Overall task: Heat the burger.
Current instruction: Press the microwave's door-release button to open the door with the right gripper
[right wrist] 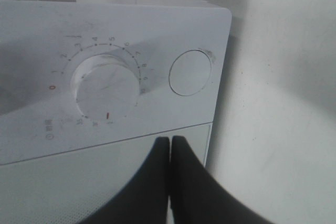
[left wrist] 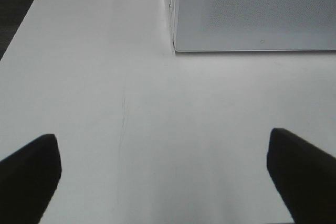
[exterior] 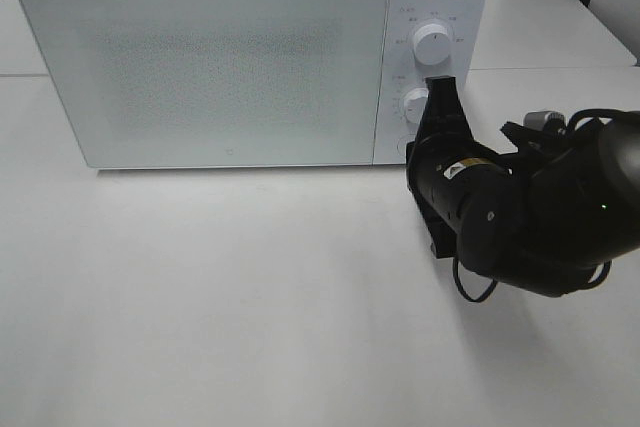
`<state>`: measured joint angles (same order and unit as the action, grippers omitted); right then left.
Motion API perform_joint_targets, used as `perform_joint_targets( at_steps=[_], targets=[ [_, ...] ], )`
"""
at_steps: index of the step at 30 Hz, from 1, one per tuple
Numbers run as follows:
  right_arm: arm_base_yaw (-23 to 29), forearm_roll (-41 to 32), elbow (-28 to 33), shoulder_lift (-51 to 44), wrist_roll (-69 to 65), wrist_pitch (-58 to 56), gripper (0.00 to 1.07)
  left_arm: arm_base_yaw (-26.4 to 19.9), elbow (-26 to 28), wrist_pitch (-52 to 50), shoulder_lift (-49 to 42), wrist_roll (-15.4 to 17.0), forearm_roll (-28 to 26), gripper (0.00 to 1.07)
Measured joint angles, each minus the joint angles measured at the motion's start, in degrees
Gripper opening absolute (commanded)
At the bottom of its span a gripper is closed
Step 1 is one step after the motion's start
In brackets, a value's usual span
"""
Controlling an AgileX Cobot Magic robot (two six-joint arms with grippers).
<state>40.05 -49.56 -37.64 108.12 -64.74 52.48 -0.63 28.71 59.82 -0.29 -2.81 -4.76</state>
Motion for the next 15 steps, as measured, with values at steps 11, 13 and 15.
perform_joint_targets(
  at_steps=[11,13,15],
  targets=[
    [-2.52,0.8,-4.3,4.98,-1.55,-1.15,0.0,0.0,0.0,0.0,0.0,0.0,0.0,1.0],
    [-3.27,0.97,-5.5,5.96,-2.35,-1.6,0.0,0.0,0.0,0.0,0.0,0.0,0.0,1.0],
    [-3.72,0.97,-6.3,6.47,-2.41,-1.6,0.0,0.0,0.0,0.0,0.0,0.0,0.0,1.0]
  ],
)
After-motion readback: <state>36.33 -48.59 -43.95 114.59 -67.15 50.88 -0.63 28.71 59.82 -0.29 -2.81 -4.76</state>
